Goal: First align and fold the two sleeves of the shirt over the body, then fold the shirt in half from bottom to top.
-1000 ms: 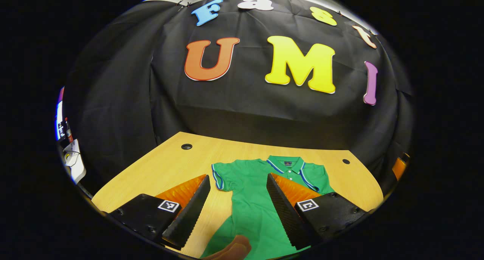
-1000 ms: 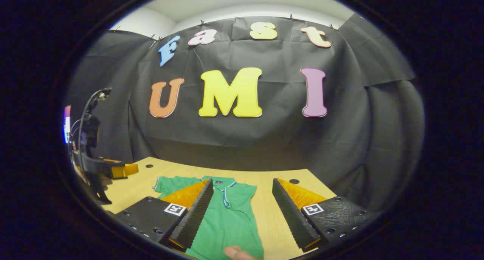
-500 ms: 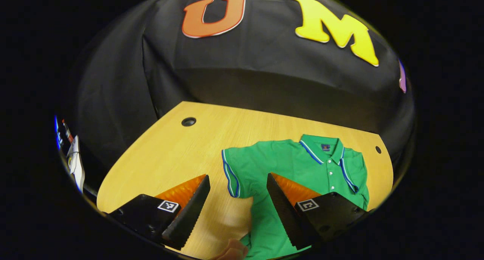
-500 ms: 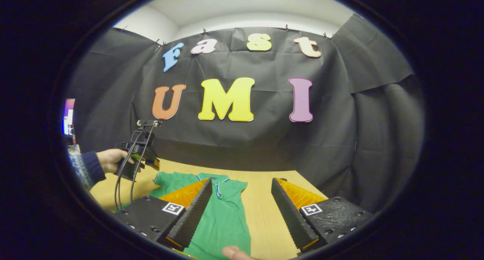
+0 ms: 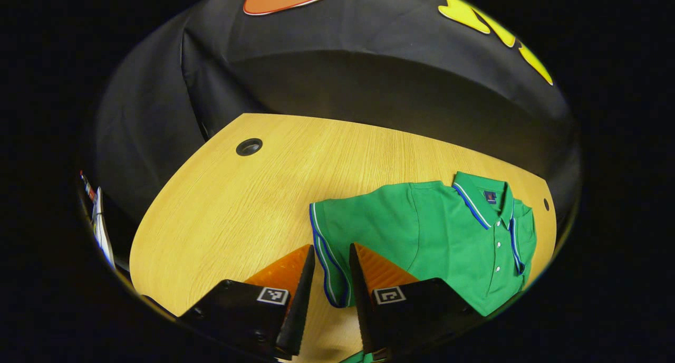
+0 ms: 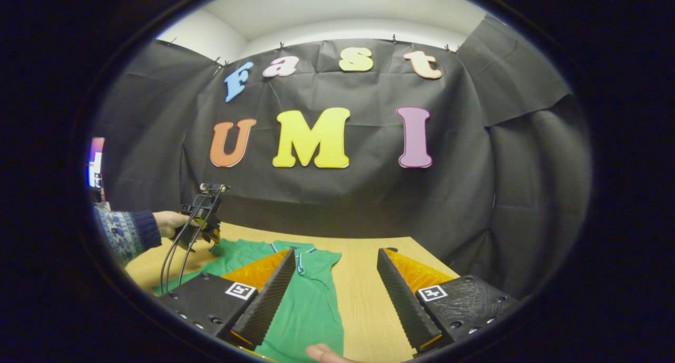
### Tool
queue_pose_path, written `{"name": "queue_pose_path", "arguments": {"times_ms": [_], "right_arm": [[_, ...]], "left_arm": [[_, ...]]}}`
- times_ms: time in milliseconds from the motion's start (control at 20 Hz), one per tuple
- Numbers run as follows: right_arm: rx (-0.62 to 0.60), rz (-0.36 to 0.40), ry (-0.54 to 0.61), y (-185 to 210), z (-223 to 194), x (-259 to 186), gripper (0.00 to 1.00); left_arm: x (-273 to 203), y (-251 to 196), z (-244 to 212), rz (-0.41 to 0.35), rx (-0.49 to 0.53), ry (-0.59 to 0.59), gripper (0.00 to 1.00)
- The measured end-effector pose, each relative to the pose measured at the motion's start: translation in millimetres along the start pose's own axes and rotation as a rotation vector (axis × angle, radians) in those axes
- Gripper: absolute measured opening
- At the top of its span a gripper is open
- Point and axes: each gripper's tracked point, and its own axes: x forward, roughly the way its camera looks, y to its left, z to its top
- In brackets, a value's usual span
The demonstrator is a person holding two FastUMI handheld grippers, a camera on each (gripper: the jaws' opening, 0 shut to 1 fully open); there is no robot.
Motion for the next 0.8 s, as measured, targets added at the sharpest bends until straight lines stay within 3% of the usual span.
{"name": "queue_pose_path", "arguments": {"times_ms": [100, 150, 250, 500, 800], "right_arm": [[0.003, 0.008, 0.016, 0.8, -6.3, 3.9, 0.95], [0.003, 0.007, 0.019, -0.4, -6.8, 4.8, 0.96], [0.010, -0.002, 0.021, -5.3, -9.6, 6.9, 0.97], [0.067, -0.007, 0.026, -12.6, -11.3, 8.3, 0.97], [0.072, 0.010, 0.035, -8.3, -14.9, 9.5, 0.96]], "left_arm": [[6.4, -5.2, -4.0, -0.004, 0.019, 0.019, 0.42], [9.6, -4.6, -5.1, 0.002, 0.023, 0.025, 0.33], [14.8, -4.4, -9.0, 0.014, 0.021, 0.035, 0.30], [14.4, -14.7, -6.9, -0.017, -0.008, 0.031, 0.08], [-2.6, -21.5, -2.0, -0.029, -0.034, 0.023, 0.05]]}}
